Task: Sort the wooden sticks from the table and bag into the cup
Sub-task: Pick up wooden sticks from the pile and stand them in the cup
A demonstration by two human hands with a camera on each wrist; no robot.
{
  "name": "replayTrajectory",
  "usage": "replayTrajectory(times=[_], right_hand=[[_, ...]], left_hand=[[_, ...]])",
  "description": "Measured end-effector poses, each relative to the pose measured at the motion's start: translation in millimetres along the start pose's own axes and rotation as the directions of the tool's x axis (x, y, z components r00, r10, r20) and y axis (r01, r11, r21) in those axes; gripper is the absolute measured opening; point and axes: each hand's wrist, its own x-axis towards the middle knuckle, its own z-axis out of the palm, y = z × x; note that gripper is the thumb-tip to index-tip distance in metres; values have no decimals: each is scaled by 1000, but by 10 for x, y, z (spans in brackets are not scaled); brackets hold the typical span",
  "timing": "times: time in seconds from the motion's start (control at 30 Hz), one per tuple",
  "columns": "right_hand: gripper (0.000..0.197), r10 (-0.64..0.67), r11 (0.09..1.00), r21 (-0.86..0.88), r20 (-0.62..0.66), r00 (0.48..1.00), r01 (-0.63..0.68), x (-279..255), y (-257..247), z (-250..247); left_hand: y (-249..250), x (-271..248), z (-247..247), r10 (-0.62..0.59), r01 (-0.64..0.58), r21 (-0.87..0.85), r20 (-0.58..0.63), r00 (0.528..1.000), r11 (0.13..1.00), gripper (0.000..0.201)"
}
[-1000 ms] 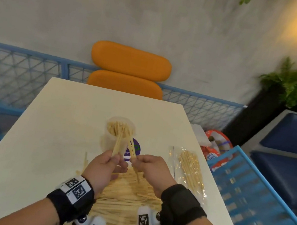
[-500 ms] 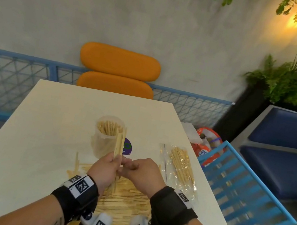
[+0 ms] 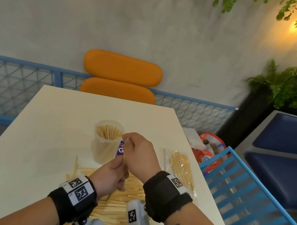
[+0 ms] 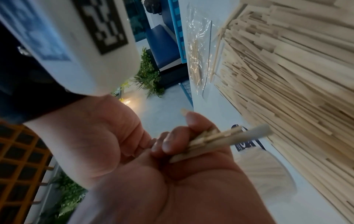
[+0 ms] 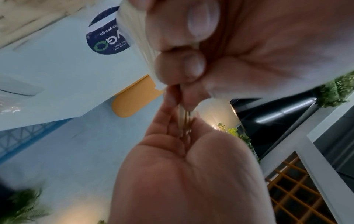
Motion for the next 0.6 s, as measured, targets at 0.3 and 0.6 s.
replayTrajectory(times=[0.3, 0.6], right_hand=[[44, 104, 883, 433, 200, 974, -183, -149, 67, 7], [31, 90, 780, 550, 374, 923, -298, -509, 205, 360]], left_hand=[[241, 103, -207, 43, -113, -287, -238, 970, 951, 23], [398, 68, -239, 27, -140, -375, -291, 956, 916, 23]])
